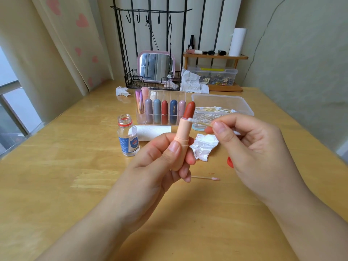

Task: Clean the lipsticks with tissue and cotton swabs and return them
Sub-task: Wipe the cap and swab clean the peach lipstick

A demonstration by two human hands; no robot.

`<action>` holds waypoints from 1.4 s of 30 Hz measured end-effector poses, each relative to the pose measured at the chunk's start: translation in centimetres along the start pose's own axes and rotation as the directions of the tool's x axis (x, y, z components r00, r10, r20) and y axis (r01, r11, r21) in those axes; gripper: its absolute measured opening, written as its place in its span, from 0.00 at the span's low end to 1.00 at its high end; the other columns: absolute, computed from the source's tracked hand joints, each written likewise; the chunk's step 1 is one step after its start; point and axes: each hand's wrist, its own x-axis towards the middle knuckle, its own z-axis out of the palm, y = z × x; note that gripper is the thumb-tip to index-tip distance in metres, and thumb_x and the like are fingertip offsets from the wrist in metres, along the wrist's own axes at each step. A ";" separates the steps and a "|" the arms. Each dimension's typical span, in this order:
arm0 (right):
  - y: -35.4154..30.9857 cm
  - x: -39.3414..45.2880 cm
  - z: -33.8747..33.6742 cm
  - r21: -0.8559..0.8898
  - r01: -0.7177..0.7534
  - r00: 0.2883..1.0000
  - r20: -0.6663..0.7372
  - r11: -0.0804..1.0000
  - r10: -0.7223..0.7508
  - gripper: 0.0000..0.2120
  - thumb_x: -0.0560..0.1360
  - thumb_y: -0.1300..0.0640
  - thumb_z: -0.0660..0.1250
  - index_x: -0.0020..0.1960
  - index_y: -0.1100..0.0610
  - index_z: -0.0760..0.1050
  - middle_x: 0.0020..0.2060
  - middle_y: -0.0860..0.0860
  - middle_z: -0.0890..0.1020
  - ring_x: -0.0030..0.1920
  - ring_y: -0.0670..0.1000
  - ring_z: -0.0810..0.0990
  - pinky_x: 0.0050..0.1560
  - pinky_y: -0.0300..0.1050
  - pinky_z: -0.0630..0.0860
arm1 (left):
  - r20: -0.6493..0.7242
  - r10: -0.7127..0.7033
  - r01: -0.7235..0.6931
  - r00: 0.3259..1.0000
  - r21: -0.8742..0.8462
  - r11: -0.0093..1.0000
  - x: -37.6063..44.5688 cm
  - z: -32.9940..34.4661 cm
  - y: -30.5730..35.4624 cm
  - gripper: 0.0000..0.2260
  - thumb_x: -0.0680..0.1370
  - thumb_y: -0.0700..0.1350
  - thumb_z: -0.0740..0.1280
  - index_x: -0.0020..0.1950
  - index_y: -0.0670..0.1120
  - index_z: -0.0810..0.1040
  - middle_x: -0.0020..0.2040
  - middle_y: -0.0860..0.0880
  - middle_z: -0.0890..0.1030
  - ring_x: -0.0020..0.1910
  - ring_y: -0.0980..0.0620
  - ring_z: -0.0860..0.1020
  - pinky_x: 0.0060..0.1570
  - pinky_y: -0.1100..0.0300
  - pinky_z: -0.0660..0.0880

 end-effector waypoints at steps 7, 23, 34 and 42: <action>0.0 0.1 -0.1 0.008 -0.001 1.000 0.009 1.000 0.001 0.08 0.75 0.55 0.63 0.39 0.52 0.78 0.28 0.39 0.77 0.25 0.40 0.71 0.28 0.26 0.64 | 0.002 0.001 -0.001 1.000 -0.001 1.000 0.0 0.0 0.0 0.10 0.73 0.48 0.63 0.47 0.46 0.82 0.37 0.46 0.76 0.32 0.53 0.71 0.37 0.61 0.74; 0.7 0.1 -0.3 -0.003 -0.101 0.995 -0.007 0.995 0.101 0.06 0.75 0.50 0.64 0.42 0.49 0.78 0.37 0.58 0.79 0.25 0.43 0.68 0.20 0.33 0.67 | 0.091 -0.029 0.044 0.995 -0.166 0.985 0.5 -0.3 -0.2 0.10 0.76 0.45 0.65 0.50 0.41 0.82 0.38 0.44 0.77 0.30 0.52 0.71 0.35 0.58 0.74; 0.4 0.0 -0.1 0.001 -0.028 1.000 -0.003 1.000 0.028 0.08 0.75 0.54 0.63 0.39 0.51 0.78 0.36 0.56 0.79 0.24 0.41 0.69 0.26 0.29 0.65 | 0.006 -0.060 0.059 0.998 -0.214 0.975 0.3 -0.1 0.2 0.04 0.74 0.42 0.65 0.45 0.43 0.76 0.34 0.46 0.71 0.29 0.51 0.68 0.32 0.57 0.73; 0.0 -0.4 0.1 -0.015 0.035 0.999 0.016 0.999 -0.035 0.07 0.76 0.55 0.63 0.40 0.54 0.77 0.36 0.54 0.79 0.25 0.40 0.71 0.28 0.26 0.64 | -0.002 -0.049 0.049 0.999 -0.098 0.994 0.2 0.1 0.0 0.10 0.73 0.46 0.63 0.47 0.44 0.82 0.37 0.46 0.75 0.33 0.52 0.72 0.37 0.58 0.75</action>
